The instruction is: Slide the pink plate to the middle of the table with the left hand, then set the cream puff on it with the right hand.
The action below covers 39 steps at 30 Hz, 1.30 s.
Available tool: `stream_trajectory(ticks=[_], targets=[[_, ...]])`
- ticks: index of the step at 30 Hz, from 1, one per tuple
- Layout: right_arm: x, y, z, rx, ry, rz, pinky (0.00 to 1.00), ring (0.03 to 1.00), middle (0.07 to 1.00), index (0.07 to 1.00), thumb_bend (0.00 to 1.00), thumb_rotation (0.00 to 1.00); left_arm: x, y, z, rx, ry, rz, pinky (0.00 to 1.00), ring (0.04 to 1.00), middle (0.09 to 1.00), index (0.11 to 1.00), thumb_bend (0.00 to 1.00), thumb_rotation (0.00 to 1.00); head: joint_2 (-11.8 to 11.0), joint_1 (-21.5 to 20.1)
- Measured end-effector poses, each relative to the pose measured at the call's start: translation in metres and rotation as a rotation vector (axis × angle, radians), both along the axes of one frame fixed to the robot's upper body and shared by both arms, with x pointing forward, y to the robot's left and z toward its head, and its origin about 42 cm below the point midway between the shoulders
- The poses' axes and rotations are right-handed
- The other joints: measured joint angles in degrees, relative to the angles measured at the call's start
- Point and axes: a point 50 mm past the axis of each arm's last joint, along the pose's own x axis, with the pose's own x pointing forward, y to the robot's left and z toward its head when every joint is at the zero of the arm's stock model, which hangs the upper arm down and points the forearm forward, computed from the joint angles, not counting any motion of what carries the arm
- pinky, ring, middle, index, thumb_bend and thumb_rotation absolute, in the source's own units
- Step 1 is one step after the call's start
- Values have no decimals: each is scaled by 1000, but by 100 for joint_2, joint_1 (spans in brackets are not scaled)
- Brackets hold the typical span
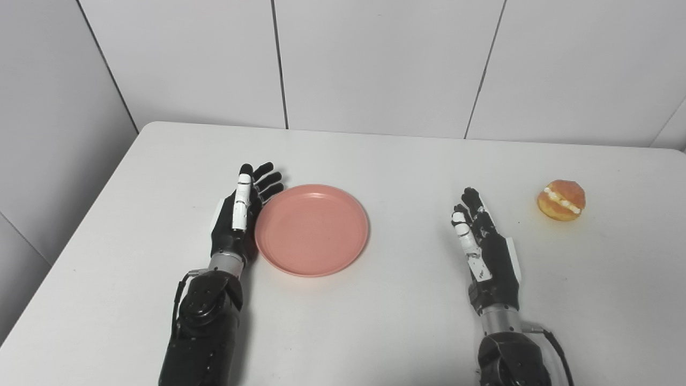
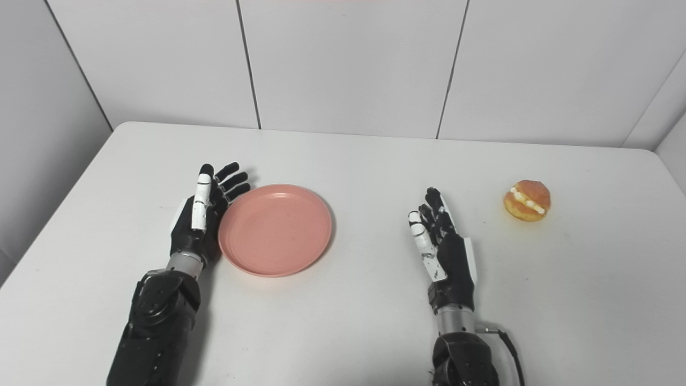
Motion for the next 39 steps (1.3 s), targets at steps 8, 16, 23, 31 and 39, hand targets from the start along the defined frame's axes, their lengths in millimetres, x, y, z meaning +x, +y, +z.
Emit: stream_trajectory(ticks=[8,16,23,31,39], targets=[[0,1,0,-11,0,-3,911,923,936,908,536,658,-15,-26,-6,23,-19,-80,820,831,828,805,544,1000,18,-176],[0,2,0,0,4,-4,898,918,928,907,514,615,-24,-42,-8,27,-19,-103,824,820,812,778,507,961,-9,-264],[0,3,0,-25,2,-7,913,928,943,919,520,703,-36,-53,-9,25,-7,-168,914,881,874,845,509,1000,-18,-334],[-1,5,0,-32,7,-5,898,916,930,904,521,659,-39,-56,-11,13,-15,-198,925,888,881,866,548,1000,26,-369],[-2,5,-1,-13,20,-4,920,930,944,921,495,651,-41,-60,-13,2,-23,-250,993,958,951,940,581,1000,70,-273]])
